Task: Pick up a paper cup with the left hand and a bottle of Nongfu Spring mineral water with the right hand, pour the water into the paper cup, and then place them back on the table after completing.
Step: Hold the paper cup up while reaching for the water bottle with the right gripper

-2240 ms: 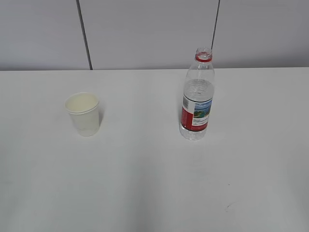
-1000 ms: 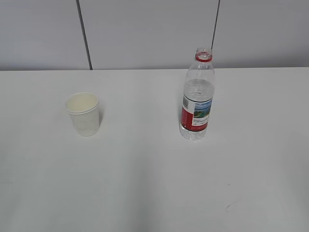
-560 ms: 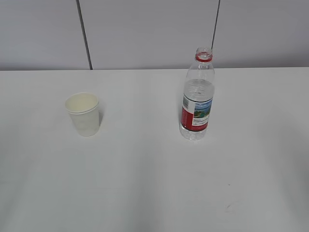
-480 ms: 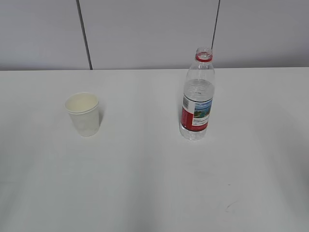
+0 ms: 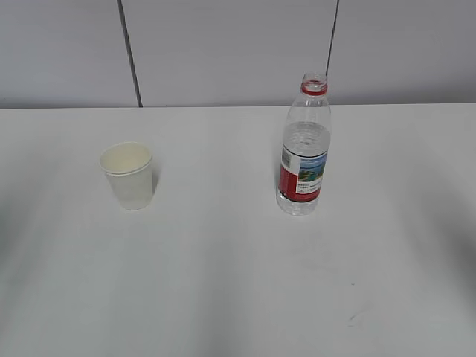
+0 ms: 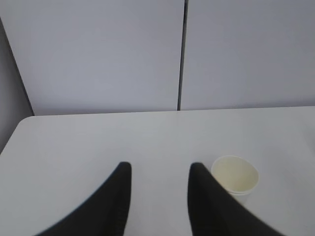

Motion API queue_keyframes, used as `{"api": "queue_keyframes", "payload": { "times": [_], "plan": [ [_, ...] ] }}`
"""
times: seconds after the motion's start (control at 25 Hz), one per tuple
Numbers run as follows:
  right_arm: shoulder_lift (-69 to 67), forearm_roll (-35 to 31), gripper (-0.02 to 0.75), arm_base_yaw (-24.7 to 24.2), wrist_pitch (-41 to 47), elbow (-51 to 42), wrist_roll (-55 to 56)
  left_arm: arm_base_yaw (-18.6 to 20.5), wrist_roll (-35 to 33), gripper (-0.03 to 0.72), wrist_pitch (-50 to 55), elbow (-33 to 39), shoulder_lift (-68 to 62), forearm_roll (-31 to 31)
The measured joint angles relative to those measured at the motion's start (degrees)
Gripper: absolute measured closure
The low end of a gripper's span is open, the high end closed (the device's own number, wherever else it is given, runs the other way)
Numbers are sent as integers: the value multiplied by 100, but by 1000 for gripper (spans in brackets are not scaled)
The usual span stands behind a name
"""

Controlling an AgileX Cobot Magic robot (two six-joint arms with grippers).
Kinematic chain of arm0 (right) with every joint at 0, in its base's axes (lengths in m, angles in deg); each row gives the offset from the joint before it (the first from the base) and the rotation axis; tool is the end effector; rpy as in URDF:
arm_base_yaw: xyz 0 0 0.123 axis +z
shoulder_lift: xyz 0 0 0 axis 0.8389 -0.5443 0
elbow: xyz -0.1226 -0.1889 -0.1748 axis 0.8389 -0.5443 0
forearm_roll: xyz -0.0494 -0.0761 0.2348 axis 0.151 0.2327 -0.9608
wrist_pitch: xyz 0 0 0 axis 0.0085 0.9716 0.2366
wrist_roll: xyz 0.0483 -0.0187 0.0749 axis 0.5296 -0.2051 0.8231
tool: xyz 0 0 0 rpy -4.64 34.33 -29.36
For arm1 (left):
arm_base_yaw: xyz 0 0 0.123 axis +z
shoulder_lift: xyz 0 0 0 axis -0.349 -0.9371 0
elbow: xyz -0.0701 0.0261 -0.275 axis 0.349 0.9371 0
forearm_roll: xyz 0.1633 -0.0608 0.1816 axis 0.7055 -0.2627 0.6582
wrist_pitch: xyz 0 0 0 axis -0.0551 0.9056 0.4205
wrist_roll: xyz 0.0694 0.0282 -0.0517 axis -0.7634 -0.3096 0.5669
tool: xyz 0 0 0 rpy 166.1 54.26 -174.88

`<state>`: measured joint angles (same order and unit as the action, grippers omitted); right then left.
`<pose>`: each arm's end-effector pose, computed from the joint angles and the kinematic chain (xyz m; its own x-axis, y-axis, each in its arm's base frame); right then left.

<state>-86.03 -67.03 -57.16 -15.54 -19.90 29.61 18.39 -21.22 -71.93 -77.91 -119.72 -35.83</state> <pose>0.1433 0.0054 0.3203 -0.4214 0.1038 -0.9009 -0.0111 0.9928 0.1196 0.1374 -0.0056 0.3215 -0.2410 -0.0174 -0.9704 0.0366 0.9990 -0.0270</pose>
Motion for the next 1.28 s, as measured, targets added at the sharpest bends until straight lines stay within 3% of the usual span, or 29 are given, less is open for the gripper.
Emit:
{"api": "queue_keyframes", "payload": {
  "times": [0.56, 0.72, 1.0, 1.12, 1.28],
  "plan": [
    [-1745, 0, 238, 0, -1633, 0, -534, 0, 34, 440, -3029, 245, -2964, -159],
    [-2126, 0, 238, 0, -2181, 0, -828, 0, 487, 440, -3955, 637, -3559, -129],
    [-2541, 0, 238, 0, -3238, -437, -974, 0, 1322, 440, -5452, 1382, -4039, 969],
    [-2566, 0, 238, 0, -3604, -776, -974, 0, 1379, 440, -6002, 1558, -4221, 1499],
    [-2566, 0, 238, -13, -3839, -1077, -974, 0, 1387, 440, -6385, 1646, -4470, 1719]
  ]
}}
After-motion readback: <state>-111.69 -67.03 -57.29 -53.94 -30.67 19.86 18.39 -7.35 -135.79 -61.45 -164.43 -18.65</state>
